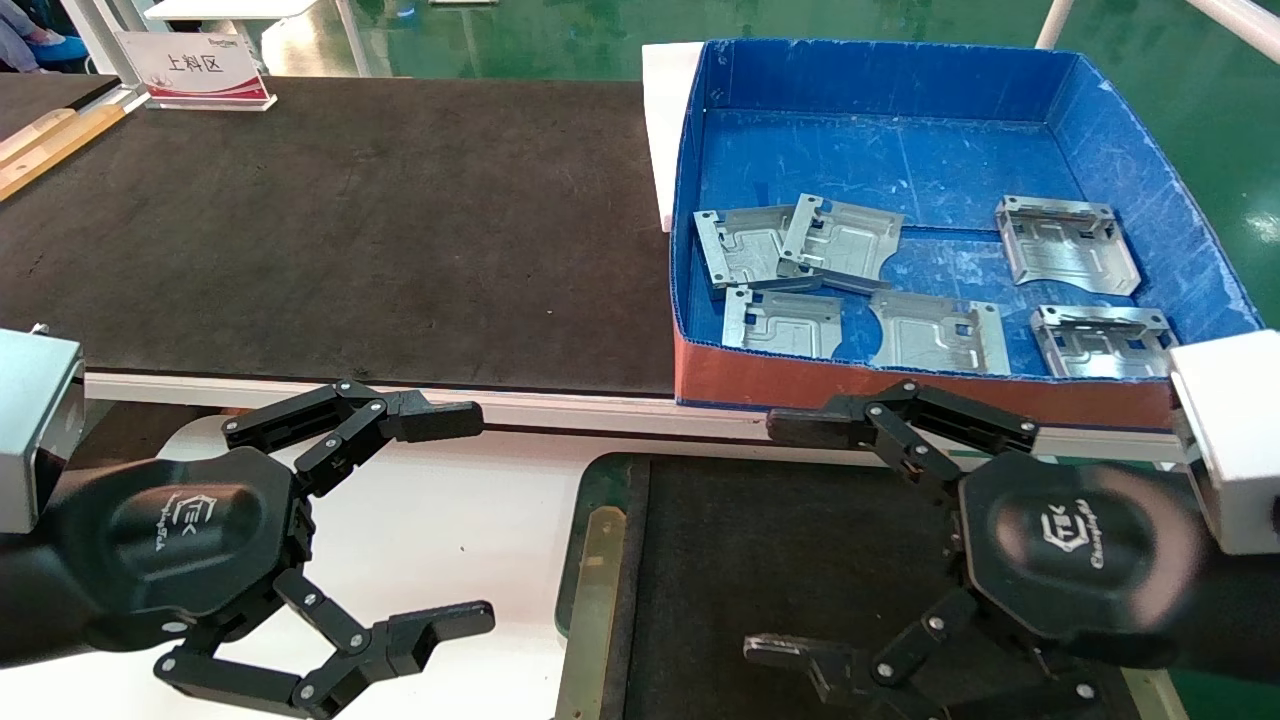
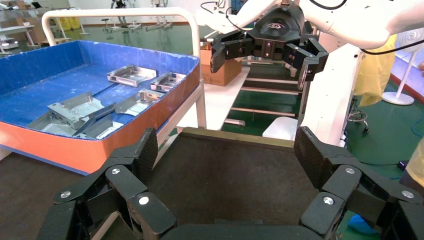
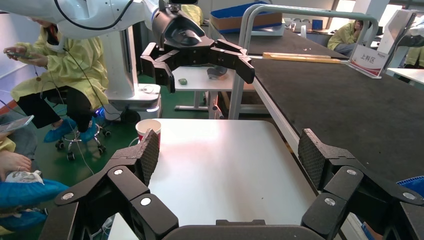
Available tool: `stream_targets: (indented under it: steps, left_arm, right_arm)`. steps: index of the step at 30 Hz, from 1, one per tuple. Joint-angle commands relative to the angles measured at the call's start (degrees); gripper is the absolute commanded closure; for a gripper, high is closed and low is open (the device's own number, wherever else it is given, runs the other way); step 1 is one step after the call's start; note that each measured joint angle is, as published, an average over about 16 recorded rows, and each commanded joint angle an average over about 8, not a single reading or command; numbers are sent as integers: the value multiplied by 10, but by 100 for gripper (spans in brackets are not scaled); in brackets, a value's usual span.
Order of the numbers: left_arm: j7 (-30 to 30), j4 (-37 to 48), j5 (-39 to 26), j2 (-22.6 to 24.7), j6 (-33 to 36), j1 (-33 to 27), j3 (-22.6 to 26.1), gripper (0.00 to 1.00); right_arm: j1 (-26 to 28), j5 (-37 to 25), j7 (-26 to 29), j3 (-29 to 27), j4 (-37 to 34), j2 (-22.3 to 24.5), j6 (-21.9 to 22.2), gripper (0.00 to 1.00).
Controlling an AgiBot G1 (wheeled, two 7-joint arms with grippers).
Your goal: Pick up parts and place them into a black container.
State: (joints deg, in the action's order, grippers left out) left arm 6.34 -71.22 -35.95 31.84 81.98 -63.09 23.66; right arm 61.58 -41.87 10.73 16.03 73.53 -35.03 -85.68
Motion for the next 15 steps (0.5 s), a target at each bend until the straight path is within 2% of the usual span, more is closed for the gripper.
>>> stream_targets:
  steps: [1,8,15]
  left_arm:
    - [0,0,0,0,0,0,0,0]
    - [0,0,0,0,0,0,0,2]
    - [0,0,0,0,0,0,0,89]
  right_arm:
    - [0,0,0,0,0,0,0,0]
    - [0,0,0,0,0,0,0,0]
    - [0,0,0,0,0,0,0,0]
